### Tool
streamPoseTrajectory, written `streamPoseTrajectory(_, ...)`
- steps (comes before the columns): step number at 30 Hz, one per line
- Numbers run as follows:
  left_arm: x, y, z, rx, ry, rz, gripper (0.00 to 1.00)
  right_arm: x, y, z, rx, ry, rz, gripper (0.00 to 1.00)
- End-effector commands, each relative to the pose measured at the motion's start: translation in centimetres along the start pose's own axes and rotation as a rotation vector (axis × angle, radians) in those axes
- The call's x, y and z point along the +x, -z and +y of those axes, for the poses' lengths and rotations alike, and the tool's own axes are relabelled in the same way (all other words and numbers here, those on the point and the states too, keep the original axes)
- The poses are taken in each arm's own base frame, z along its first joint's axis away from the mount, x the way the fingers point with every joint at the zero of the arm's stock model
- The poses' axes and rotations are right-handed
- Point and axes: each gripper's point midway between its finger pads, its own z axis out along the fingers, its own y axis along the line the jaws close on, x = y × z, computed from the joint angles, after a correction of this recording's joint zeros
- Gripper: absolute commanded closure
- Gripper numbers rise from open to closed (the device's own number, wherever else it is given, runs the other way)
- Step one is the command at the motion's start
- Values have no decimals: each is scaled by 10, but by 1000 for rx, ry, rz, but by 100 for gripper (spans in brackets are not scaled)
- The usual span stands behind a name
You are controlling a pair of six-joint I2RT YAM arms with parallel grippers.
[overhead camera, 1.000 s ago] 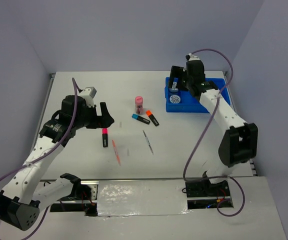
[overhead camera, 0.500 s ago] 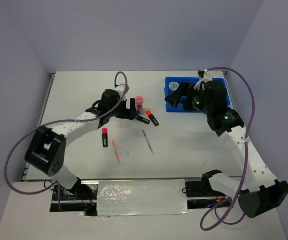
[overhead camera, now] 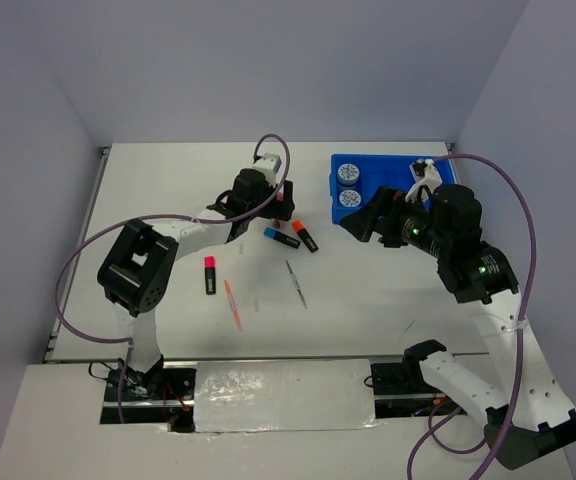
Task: Sort the stationery into containers
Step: Pick up the stationery from the center of the board.
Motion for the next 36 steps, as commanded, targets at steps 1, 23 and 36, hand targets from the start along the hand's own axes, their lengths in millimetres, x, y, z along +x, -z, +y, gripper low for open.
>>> streamPoseTrajectory(1,-22,-11,6,-43,-29,-87,2,-11,12,17,-40,14,-22,0)
streamPoseTrajectory(23,-157,80,-55,90,-1,-53,100,-26,-30,28,-233,305,-96,1)
streamPoseTrajectory(36,-149,185,-135,481,258,244,100,-64,-88,48,-241,490,-116,2)
